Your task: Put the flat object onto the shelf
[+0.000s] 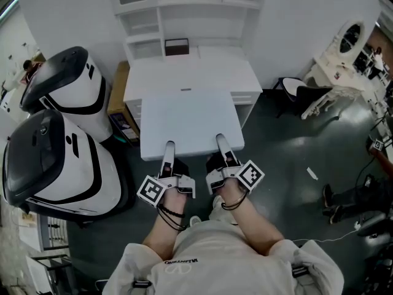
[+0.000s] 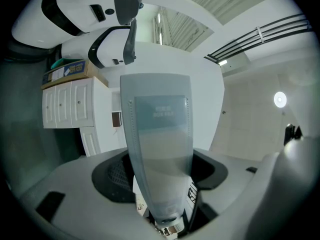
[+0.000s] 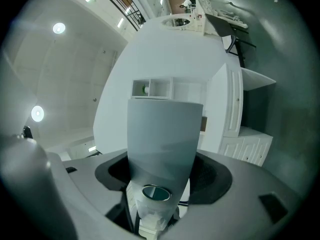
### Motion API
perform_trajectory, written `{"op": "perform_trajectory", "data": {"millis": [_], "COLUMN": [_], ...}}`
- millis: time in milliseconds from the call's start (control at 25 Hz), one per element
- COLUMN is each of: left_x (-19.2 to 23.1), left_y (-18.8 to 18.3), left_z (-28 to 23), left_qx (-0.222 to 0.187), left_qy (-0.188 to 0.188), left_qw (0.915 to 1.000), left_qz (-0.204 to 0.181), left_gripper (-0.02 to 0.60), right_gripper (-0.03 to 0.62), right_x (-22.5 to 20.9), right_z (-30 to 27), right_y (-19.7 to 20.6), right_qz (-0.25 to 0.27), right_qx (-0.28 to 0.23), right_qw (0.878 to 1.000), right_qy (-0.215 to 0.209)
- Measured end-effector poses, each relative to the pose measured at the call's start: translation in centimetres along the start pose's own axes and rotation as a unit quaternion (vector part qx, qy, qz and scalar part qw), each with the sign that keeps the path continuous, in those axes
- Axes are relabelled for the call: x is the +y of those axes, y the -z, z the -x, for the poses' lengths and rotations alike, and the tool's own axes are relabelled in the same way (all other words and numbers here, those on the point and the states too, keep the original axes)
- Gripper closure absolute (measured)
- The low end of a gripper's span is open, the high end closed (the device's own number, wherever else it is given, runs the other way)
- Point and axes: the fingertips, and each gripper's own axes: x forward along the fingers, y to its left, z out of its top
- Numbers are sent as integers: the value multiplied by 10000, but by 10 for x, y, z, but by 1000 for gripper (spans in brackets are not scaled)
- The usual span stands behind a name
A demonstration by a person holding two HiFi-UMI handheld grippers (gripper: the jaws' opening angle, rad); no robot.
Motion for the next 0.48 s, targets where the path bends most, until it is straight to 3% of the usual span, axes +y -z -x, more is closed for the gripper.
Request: {"op": "perform_trajectory", "data": {"millis": [480], "left_x": [17], "left_y": [-27], "left_z": [-43], "left_qx": [-299], "left_qy": [-90], "left_qw": [9994], "left_qz": [-137], "left_gripper": [279], "right_gripper": [283], "right_x": [-17], "right_z": [-62], "right_y": [-2], "right_qz": [-171], "right_qx": [244], "right_qw": [9995], "right_qy": [-88]}}
